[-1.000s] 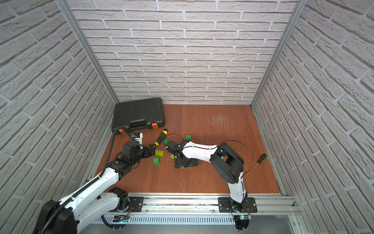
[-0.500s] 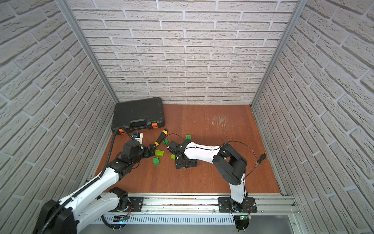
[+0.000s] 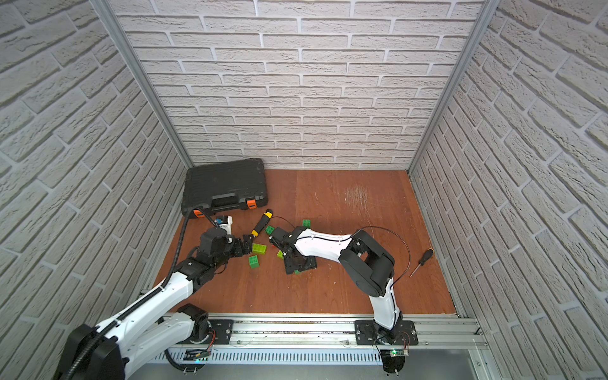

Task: Assemble a spoon with lego
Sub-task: Pick up the lego brick from the center of the board, then assemble the lego brick with the lego brick.

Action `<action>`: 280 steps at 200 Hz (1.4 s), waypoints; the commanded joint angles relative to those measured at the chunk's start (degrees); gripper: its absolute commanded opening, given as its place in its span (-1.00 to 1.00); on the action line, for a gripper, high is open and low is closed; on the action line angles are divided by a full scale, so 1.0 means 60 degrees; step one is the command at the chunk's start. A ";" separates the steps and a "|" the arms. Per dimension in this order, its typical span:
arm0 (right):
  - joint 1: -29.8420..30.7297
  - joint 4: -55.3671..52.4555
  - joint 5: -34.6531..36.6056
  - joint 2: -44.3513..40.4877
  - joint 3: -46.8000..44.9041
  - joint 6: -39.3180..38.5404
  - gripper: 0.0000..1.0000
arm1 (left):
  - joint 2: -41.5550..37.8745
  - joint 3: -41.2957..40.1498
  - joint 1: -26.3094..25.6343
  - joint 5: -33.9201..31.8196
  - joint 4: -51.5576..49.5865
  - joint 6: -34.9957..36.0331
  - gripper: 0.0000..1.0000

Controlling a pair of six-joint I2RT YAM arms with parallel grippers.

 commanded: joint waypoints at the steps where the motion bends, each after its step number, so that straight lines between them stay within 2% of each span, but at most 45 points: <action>1: -0.0027 -0.0374 0.0006 0.0122 0.0114 -0.0269 0.48 | 0.0048 0.0114 -0.0070 -0.0087 0.0030 0.0058 0.96; 19: -0.0027 -0.0386 -0.0021 0.0123 0.0117 -0.0356 0.44 | 0.0115 0.0141 -0.0075 -0.0088 0.0073 0.0043 0.96; 44: -0.0042 -0.0568 0.0093 0.0033 0.0226 -0.0381 0.24 | 0.0221 0.0227 -0.0106 0.0091 0.0160 0.0106 0.96; 77: -0.0299 -0.0784 -0.0199 -0.0901 0.0483 -0.0420 0.14 | 0.0267 0.0316 -0.0219 0.0520 0.0570 0.0343 0.96; 126: -0.1582 -0.2057 -0.0446 -0.1666 0.2373 -0.1002 0.10 | 0.0847 0.0551 -0.0290 0.1238 0.1492 0.0610 0.96; 160: -0.2555 -0.2642 -0.0796 -0.0821 0.4077 -0.1592 0.09 | 0.1479 0.0803 -0.0291 0.1462 0.1924 0.0785 0.96; 195: -0.2976 -0.3115 -0.0915 0.0431 0.5434 -0.1915 0.07 | 0.2057 0.1076 -0.0272 0.1495 0.2014 0.0991 0.97; 280: -0.3202 -0.3189 -0.0988 0.1382 0.6001 -0.1987 0.07 | 0.3108 0.1231 -0.0186 0.1788 0.2682 0.0937 0.96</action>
